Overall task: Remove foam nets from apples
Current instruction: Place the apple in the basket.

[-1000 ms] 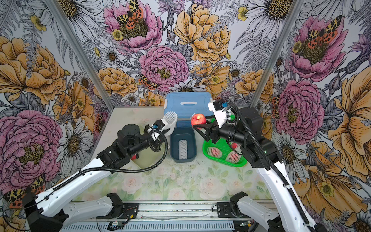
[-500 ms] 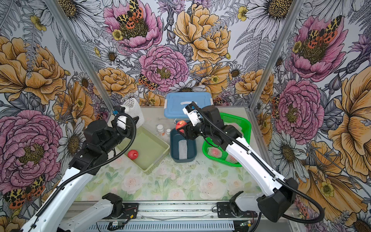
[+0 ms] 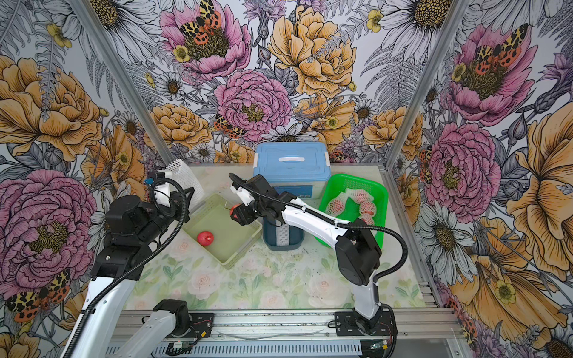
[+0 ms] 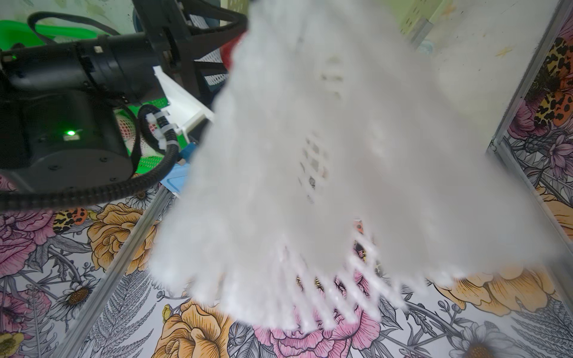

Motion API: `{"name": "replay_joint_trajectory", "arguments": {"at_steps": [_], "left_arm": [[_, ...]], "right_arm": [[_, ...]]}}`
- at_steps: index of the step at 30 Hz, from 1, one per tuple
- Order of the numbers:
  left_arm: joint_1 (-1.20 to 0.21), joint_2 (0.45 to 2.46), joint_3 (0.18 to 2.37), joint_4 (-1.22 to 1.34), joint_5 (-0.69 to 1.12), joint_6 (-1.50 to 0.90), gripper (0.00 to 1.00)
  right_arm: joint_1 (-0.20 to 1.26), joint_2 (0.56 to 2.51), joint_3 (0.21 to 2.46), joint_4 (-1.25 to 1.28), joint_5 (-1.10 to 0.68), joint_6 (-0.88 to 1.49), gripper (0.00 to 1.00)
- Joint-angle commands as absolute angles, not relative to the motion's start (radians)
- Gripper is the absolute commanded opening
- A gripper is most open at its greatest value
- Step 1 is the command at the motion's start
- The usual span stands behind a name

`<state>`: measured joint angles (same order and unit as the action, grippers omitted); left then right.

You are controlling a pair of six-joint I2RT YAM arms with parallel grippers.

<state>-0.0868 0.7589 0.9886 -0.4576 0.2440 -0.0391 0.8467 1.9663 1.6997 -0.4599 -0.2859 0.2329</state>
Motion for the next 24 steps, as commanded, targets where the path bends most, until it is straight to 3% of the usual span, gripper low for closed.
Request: {"name": "replay_joint_trajectory", "arguments": {"at_steps": [1, 9, 24], "left_arm": [[-0.069, 0.734, 0.967, -0.466, 0.273, -0.049, 0.0], [-0.086, 0.719, 0.97, -0.471, 0.282, -0.018, 0.0], [-0.108, 0.724, 1.004, -0.472, 0.32, -0.003, 0.0]], "right_arm": [[0.872, 2.064, 1.787, -0.431, -0.27, 0.282, 0.64], [0.903, 2.217, 1.866, -0.431, -0.252, 0.36, 0.64], [0.935, 2.292, 1.847, -0.436, -0.233, 0.397, 0.7]]}}
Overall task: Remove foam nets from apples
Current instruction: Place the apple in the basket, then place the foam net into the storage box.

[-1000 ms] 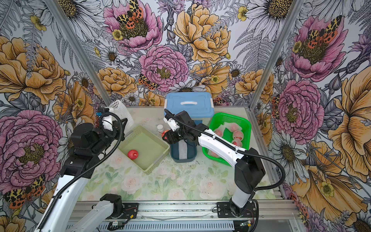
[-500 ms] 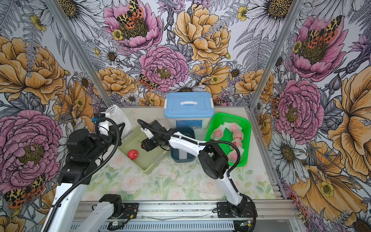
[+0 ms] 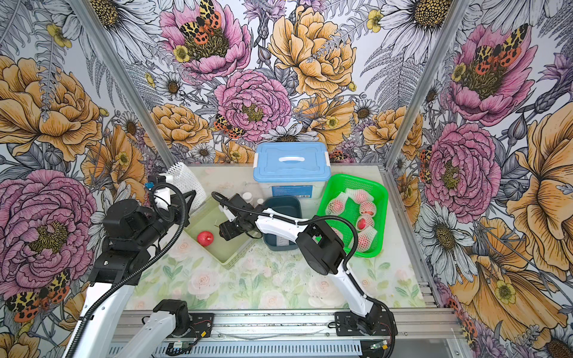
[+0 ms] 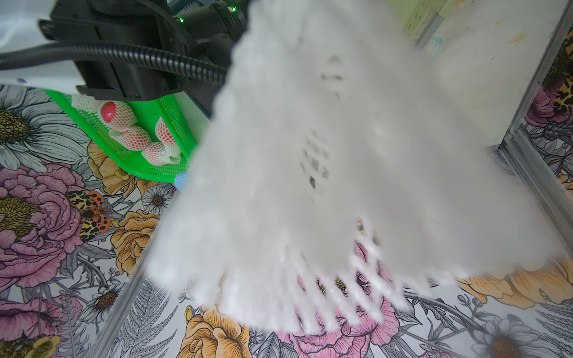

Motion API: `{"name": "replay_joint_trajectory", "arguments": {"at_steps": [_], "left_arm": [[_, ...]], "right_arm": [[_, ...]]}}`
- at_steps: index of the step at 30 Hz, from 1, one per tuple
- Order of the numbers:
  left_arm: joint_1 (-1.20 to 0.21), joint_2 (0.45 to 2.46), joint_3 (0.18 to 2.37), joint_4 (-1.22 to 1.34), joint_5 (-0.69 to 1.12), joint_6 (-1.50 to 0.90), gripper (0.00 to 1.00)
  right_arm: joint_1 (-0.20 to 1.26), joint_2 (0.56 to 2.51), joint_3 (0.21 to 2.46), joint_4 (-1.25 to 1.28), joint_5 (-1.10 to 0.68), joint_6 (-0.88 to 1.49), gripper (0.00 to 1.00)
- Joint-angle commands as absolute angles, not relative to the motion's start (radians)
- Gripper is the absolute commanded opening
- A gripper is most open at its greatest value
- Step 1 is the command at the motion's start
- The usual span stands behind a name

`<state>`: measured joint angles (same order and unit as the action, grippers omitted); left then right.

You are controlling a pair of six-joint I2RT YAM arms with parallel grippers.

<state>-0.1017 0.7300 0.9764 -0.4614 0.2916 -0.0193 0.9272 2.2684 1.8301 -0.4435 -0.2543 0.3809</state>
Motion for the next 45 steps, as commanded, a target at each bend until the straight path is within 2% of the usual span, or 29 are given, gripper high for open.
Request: {"name": "replay_joint_trajectory", "arguments": {"at_steps": [1, 6, 13, 18, 20, 21, 24, 26, 30, 35, 41, 45], "left_arm": [[-0.109, 0.724, 1.004, -0.472, 0.322, -0.003, 0.0], [-0.112, 0.723, 1.006, -0.467, 0.332, -0.002, 0.0], [-0.112, 0.722, 1.011, -0.465, 0.331, -0.003, 0.0], [-0.112, 0.751, 1.027, -0.464, 0.356, -0.016, 0.0], [-0.113, 0.77, 1.035, -0.464, 0.38, -0.027, 0.0], [-0.113, 0.781, 1.038, -0.462, 0.397, -0.032, 0.0], [-0.124, 0.818, 1.045, -0.459, 0.442, -0.044, 0.0], [-0.153, 0.843, 1.043, -0.456, 0.427, -0.051, 0.0], [-0.281, 0.9, 1.036, -0.441, 0.358, -0.061, 0.0], [-0.466, 0.982, 0.99, -0.346, 0.286, -0.121, 0.0], [-0.57, 1.113, 0.927, -0.149, 0.339, -0.235, 0.0], [-0.634, 1.22, 0.919, -0.051, 0.365, -0.245, 0.0]], "right_arm": [[0.936, 2.291, 1.845, -0.436, -0.233, 0.4, 0.71], [0.937, 2.288, 1.835, -0.436, -0.23, 0.397, 0.78], [0.927, 2.212, 1.832, -0.434, -0.224, 0.364, 0.79], [0.876, 2.083, 1.809, -0.433, -0.252, 0.364, 0.82], [0.851, 2.022, 1.777, -0.431, -0.254, 0.364, 0.85], [0.84, 1.993, 1.757, -0.43, -0.255, 0.364, 0.91], [0.799, 1.887, 1.675, -0.43, -0.249, 0.359, 0.94], [0.76, 1.807, 1.605, -0.427, -0.236, 0.355, 0.99], [0.699, 1.661, 1.472, -0.424, -0.243, 0.349, 1.0], [0.577, 1.468, 1.283, -0.382, -0.377, 0.345, 1.0], [0.366, 1.257, 1.077, -0.311, -0.659, 0.383, 0.99], [0.296, 1.182, 0.961, -0.168, -0.837, 0.448, 0.97]]}}
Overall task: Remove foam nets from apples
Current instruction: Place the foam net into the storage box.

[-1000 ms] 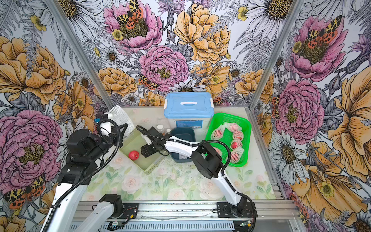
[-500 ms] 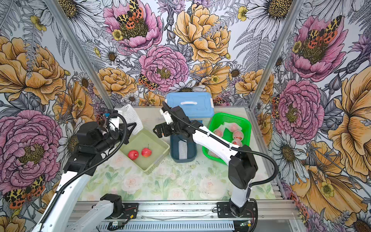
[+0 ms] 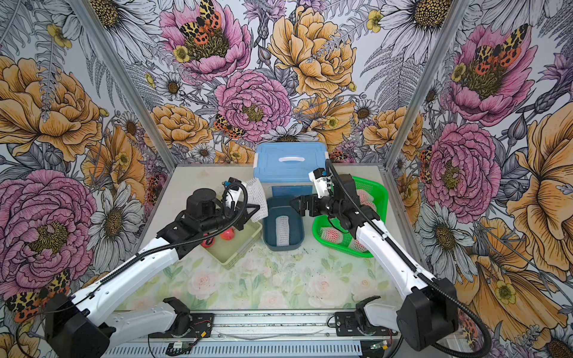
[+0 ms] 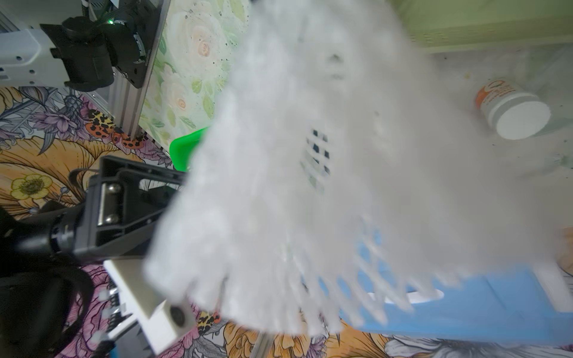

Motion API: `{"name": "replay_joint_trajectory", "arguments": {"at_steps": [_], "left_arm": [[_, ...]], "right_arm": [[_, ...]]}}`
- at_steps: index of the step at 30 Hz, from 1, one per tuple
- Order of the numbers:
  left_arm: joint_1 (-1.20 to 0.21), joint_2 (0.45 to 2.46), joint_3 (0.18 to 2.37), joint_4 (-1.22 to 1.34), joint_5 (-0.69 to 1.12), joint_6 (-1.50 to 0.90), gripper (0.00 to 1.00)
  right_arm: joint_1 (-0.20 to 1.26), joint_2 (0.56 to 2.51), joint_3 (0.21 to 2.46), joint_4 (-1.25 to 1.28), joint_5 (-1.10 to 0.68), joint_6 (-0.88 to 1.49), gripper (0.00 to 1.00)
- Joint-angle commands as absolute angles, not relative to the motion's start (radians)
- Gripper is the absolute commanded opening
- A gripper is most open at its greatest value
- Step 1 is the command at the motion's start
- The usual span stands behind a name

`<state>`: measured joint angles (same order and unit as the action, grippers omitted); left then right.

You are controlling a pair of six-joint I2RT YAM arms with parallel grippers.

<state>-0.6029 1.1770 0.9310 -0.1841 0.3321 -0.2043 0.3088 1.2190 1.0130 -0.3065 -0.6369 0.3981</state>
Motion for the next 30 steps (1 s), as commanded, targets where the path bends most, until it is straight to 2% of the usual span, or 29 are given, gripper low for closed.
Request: {"name": "replay_joint_trajectory", "arguments": {"at_steps": [1, 5, 9, 11, 16, 20, 23, 25, 27, 28, 29, 30], "left_arm": [[-0.643, 1.246, 0.919, -0.02, 0.397, -0.247, 0.0], [-0.66, 1.31, 0.916, 0.108, 0.559, -0.251, 0.0], [-0.673, 1.343, 0.934, 0.116, 0.658, -0.217, 0.0], [-0.674, 1.356, 0.941, 0.107, 0.682, -0.215, 0.0], [-0.674, 1.371, 0.945, 0.082, 0.686, -0.204, 0.0], [-0.655, 1.376, 0.943, 0.076, 0.68, -0.202, 0.03], [-0.623, 1.376, 0.935, 0.089, 0.69, -0.216, 0.06], [-0.6, 1.374, 0.928, 0.108, 0.703, -0.232, 0.09], [-0.581, 1.37, 0.925, 0.111, 0.708, -0.239, 0.19], [-0.572, 1.368, 0.925, 0.106, 0.712, -0.239, 0.3], [-0.565, 1.365, 0.928, 0.093, 0.708, -0.237, 0.82], [-0.562, 1.361, 0.932, 0.075, 0.702, -0.232, 0.99]], "right_arm": [[0.292, 1.177, 0.932, -0.108, -0.876, 0.476, 0.96], [0.285, 1.205, 0.821, 0.233, -0.987, 0.671, 0.91], [0.284, 1.267, 0.804, 0.322, -1.002, 0.718, 0.86], [0.286, 1.292, 0.796, 0.41, -1.018, 0.773, 0.8], [0.296, 1.326, 0.811, 0.454, -1.022, 0.802, 0.51], [0.3, 1.345, 0.804, 0.526, -1.03, 0.851, 0.16], [0.3, 1.347, 0.798, 0.548, -1.035, 0.869, 0.03], [0.301, 1.343, 0.795, 0.548, -1.033, 0.87, 0.0], [0.299, 1.339, 0.793, 0.542, -1.024, 0.867, 0.0], [0.298, 1.339, 0.795, 0.535, -1.016, 0.864, 0.0], [0.295, 1.339, 0.795, 0.525, -1.003, 0.86, 0.0], [0.292, 1.341, 0.795, 0.511, -0.985, 0.855, 0.0]]}}
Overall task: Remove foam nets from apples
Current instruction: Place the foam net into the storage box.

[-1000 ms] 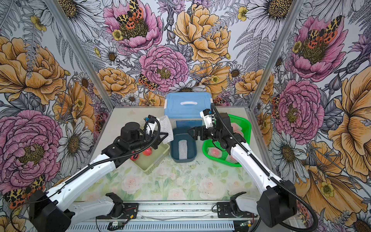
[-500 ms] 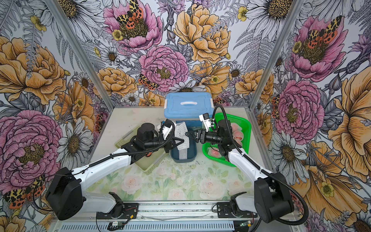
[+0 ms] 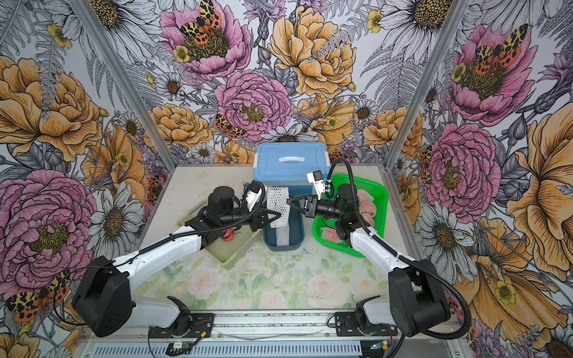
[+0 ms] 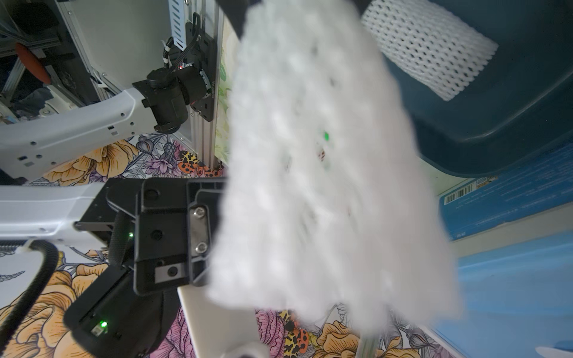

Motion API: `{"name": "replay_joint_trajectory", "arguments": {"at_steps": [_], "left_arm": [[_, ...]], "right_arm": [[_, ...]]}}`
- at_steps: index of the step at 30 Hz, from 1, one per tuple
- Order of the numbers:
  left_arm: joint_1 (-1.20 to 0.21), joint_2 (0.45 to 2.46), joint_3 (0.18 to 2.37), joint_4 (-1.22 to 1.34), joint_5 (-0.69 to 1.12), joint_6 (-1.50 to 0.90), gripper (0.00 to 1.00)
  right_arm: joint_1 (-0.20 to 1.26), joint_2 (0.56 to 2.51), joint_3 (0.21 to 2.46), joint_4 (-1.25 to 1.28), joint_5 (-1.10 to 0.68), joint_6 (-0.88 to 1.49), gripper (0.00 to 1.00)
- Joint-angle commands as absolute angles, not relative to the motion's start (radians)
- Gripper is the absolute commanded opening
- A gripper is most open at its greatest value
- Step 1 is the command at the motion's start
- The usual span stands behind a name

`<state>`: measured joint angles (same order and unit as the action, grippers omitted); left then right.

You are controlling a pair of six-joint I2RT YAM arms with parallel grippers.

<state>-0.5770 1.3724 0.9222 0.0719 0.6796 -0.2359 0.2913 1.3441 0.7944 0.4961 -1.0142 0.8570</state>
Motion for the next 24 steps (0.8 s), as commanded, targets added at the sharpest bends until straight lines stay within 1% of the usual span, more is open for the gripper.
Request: {"name": "replay_joint_trajectory", "arguments": {"at_steps": [1, 7, 9, 11, 13, 16, 19, 21, 24], "left_arm": [[-0.558, 1.354, 0.937, 0.05, 0.682, -0.229, 0.99], [-0.505, 1.236, 0.893, -0.034, 0.635, -0.249, 0.99], [-0.489, 1.172, 0.883, -0.114, 0.575, -0.235, 0.99], [-0.475, 1.109, 0.883, -0.201, 0.504, -0.221, 0.99], [-0.44, 1.06, 0.884, -0.245, 0.499, -0.221, 0.99], [-0.387, 0.991, 0.872, -0.255, 0.508, -0.232, 0.99], [-0.348, 0.952, 0.869, -0.257, 0.517, -0.232, 0.99], [-0.337, 0.941, 0.868, -0.258, 0.521, -0.229, 0.99], [-0.325, 0.937, 0.867, -0.252, 0.527, -0.231, 0.99]], "right_arm": [[0.288, 1.346, 0.799, 0.48, -0.961, 0.843, 0.0], [0.283, 1.395, 0.856, 0.226, -0.805, 0.719, 0.0], [0.292, 1.413, 0.877, 0.155, -0.777, 0.68, 0.0], [0.314, 1.438, 0.911, 0.04, -0.702, 0.627, 0.0], [0.341, 1.47, 0.936, -0.029, -0.605, 0.599, 0.0], [0.388, 1.53, 0.942, -0.004, -0.524, 0.628, 0.0], [0.438, 1.607, 0.97, 0.03, -0.496, 0.675, 0.0], [0.469, 1.65, 0.982, 0.05, -0.471, 0.702, 0.0], [0.502, 1.695, 0.991, 0.038, -0.388, 0.737, 0.0]]}}
